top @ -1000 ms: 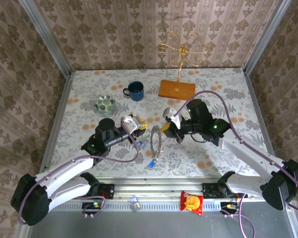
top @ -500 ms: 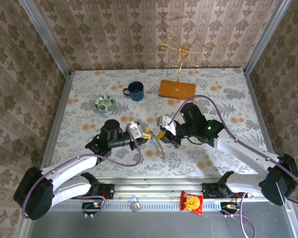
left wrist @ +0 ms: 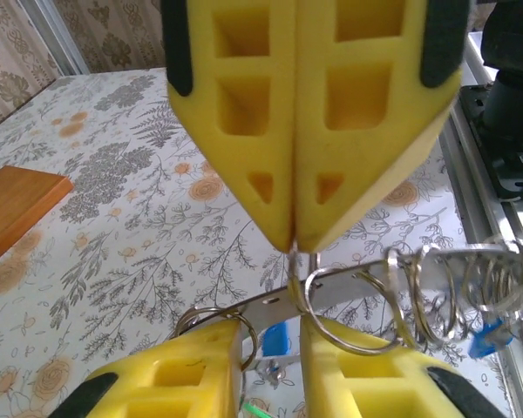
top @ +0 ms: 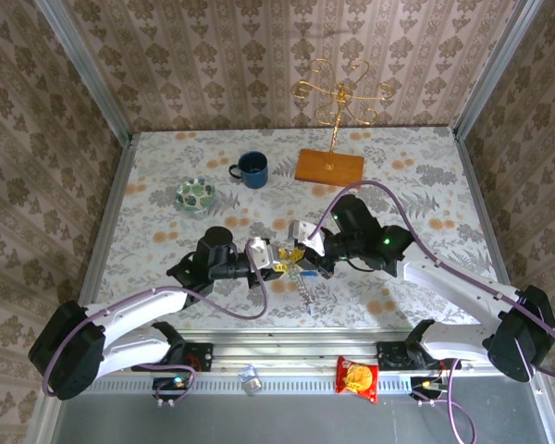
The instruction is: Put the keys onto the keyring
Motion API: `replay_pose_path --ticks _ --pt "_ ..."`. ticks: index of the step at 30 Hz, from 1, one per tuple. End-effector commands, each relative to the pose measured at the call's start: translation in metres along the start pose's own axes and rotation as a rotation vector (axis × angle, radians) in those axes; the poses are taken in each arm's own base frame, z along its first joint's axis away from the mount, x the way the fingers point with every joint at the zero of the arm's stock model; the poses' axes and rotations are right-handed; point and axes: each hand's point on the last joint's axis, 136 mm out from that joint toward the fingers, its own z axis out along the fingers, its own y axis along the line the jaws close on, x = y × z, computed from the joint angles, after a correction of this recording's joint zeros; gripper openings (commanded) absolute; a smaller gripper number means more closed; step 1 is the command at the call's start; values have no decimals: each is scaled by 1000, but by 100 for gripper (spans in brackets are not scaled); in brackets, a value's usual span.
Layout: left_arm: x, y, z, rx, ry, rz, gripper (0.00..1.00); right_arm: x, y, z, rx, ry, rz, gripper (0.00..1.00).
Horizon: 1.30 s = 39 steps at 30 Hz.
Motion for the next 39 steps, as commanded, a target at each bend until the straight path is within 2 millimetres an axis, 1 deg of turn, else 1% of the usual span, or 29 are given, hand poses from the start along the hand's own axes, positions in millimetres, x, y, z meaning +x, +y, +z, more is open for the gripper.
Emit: replay_pose_path --ticks 1,4,7,11,15,19,24,27,30,33,34,35,36,39 --pt "-6 -3 1 9 -37 27 25 0 -2 5 16 8 -42 0" --pt "-7 -4 0 8 -46 27 26 5 -3 9 29 36 -51 0" --pt "-7 -6 0 21 -49 20 27 5 -2 10 28 40 -56 0" --pt "-6 -6 2 27 -47 17 24 1 2 13 12 32 -66 0" --pt "-8 -5 2 21 -57 22 23 5 5 17 1 57 -76 0" --pt "-9 -3 2 12 -61 26 19 5 10 19 -27 56 -76 0" --pt "-12 -4 1 13 -77 31 16 8 12 21 -40 73 -71 0" --pt "-14 -4 1 15 -90 36 11 10 14 22 -53 83 -70 0" --pt "-14 -4 1 14 -92 42 0 10 15 22 -56 89 -67 0" --pt "-10 -4 2 11 -79 44 0 11 12 18 -23 93 -69 0" --pt "-7 -3 2 4 -70 45 0 12 6 15 13 90 -61 13" --pt "-5 -3 2 1 -63 46 0 13 3 12 36 83 -57 22" --pt "-3 -3 2 -2 -55 49 0 14 0 6 61 73 -51 29" --pt "1 -4 2 -14 -39 59 0 23 -3 -9 119 65 -32 46"
